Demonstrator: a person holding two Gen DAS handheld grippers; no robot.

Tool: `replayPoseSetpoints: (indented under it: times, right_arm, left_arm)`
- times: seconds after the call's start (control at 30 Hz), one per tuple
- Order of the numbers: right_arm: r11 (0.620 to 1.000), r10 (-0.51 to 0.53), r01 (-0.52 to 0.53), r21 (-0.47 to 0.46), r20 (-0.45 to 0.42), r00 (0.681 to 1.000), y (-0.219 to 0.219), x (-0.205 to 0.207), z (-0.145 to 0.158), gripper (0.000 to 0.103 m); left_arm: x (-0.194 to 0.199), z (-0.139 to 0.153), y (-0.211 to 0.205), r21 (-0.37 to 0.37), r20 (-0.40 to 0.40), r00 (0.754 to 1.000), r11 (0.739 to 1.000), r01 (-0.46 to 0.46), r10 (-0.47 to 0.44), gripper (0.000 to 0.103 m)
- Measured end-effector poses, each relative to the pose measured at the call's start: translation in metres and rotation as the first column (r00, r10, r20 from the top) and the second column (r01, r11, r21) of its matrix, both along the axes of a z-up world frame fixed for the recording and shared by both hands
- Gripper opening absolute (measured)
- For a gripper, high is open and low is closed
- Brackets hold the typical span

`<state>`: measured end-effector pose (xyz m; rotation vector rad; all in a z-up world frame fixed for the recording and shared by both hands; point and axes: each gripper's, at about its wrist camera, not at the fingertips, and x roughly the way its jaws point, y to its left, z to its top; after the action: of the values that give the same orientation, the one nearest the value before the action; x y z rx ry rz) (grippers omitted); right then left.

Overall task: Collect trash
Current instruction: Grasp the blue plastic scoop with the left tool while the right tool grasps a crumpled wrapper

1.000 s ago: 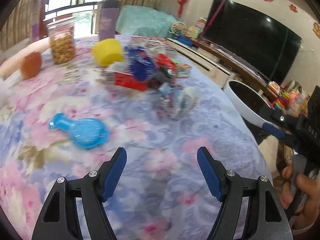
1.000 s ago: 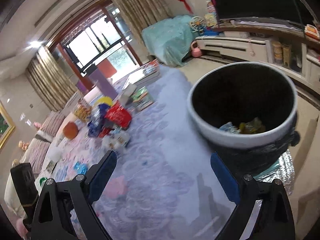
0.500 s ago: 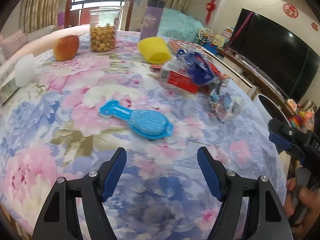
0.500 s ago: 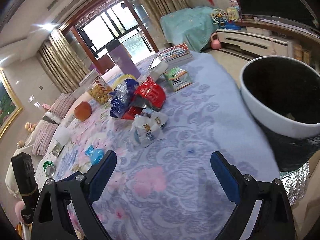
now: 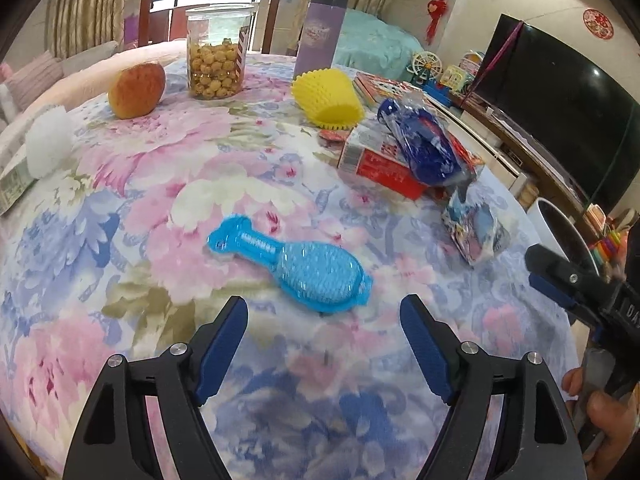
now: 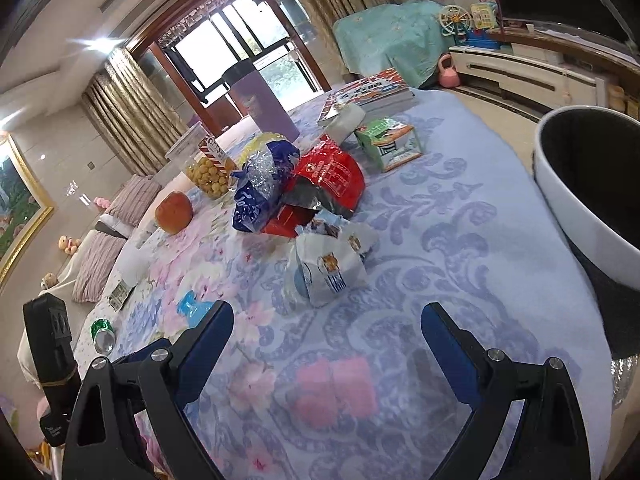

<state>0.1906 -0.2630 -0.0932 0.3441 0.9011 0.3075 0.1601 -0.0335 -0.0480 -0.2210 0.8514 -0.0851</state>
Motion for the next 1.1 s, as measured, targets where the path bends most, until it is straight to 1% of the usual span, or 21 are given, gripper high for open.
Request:
replayPoseSetpoints:
  times: [0.07, 0.2, 0.27, 0.33, 0.37, 0.4, 0.43, 0.5, 0.53, 0.6, 0.7, 0.9, 1.1]
  right_arm:
    - [1.0, 0.002, -0.002, -0.009, -0.003, 1.0, 0.003, 0.007, -0.003, 0.096]
    - [1.0, -0.002, 0.001, -0.019, -0.012, 1.0, 0.006, 0.021, -0.01, 0.096]
    - [1.0, -0.004, 0.004, -0.024, -0.014, 1.0, 0.007, 0.026, -0.013, 0.095]
    - [1.0, -0.004, 0.003, -0.03, -0.02, 1.0, 0.009, 0.031, -0.016, 0.095]
    - [0.999, -0.002, 0.001, -0.033, -0.022, 1.0, 0.009, 0.033, -0.017, 0.093]
    - [0.999, 0.001, -0.002, -0.037, -0.025, 1.0, 0.01, 0.035, -0.018, 0.089]
    - [0.999, 0.005, -0.006, -0.042, -0.027, 1.0, 0.011, 0.036, -0.019, 0.086]
    - [0.998, 0.012, -0.014, -0.056, -0.034, 0.999, 0.013, 0.039, -0.021, 0.066]
    - [0.998, 0.014, -0.017, -0.064, -0.038, 0.999, 0.014, 0.04, -0.022, 0.061]
    - [0.998, 0.022, -0.024, -0.063, -0.038, 0.999, 0.014, 0.04, -0.023, 0.043]
    - [0.998, 0.018, -0.019, -0.053, -0.03, 0.999, 0.01, 0.037, -0.022, 0.036]
    - [0.999, 0.004, -0.004, -0.033, -0.014, 1.0, -0.004, 0.024, -0.015, 0.034]
    - [0.999, -0.023, 0.023, -0.024, 0.006, 1.0, -0.02, 0.011, -0.004, 0.034]
  left_arm:
    - [0.009, -0.001, -0.001, 0.003, -0.001, 1.0, 1.0, -0.005, 0.005, 0.078]
    - [0.029, -0.009, -0.002, -0.006, -0.029, 1.0, 1.0, -0.009, 0.009, 0.078]
    - [0.038, -0.015, -0.003, 0.024, -0.044, 0.999, 0.999, -0.029, 0.03, 0.077]
    - [0.046, -0.02, -0.004, 0.055, -0.049, 0.998, 0.998, -0.043, 0.046, 0.069]
    - [0.048, -0.021, -0.005, 0.069, -0.04, 0.998, 0.997, -0.046, 0.049, 0.057]
    - [0.05, -0.021, -0.006, 0.074, -0.038, 0.998, 0.997, -0.038, 0.04, 0.055]
    - [0.052, -0.021, -0.009, 0.077, -0.037, 0.999, 0.997, -0.02, 0.023, 0.055]
    - [0.053, -0.022, -0.013, 0.078, -0.028, 1.0, 0.997, 0.006, -0.004, 0.054]
    - [0.052, -0.022, -0.014, 0.075, -0.022, 1.0, 0.997, 0.021, -0.02, 0.054]
    - [0.049, -0.019, -0.018, 0.067, 0.0, 0.998, 0.996, 0.055, -0.055, 0.053]
    - [0.044, -0.016, -0.022, 0.065, 0.024, 0.995, 0.993, 0.097, -0.098, 0.053]
    - [0.035, -0.019, -0.025, 0.047, 0.017, 0.99, 0.99, 0.136, -0.137, 0.053]
    - [0.022, -0.008, -0.043, 0.058, 0.04, 0.98, 0.98, 0.192, -0.195, 0.053]
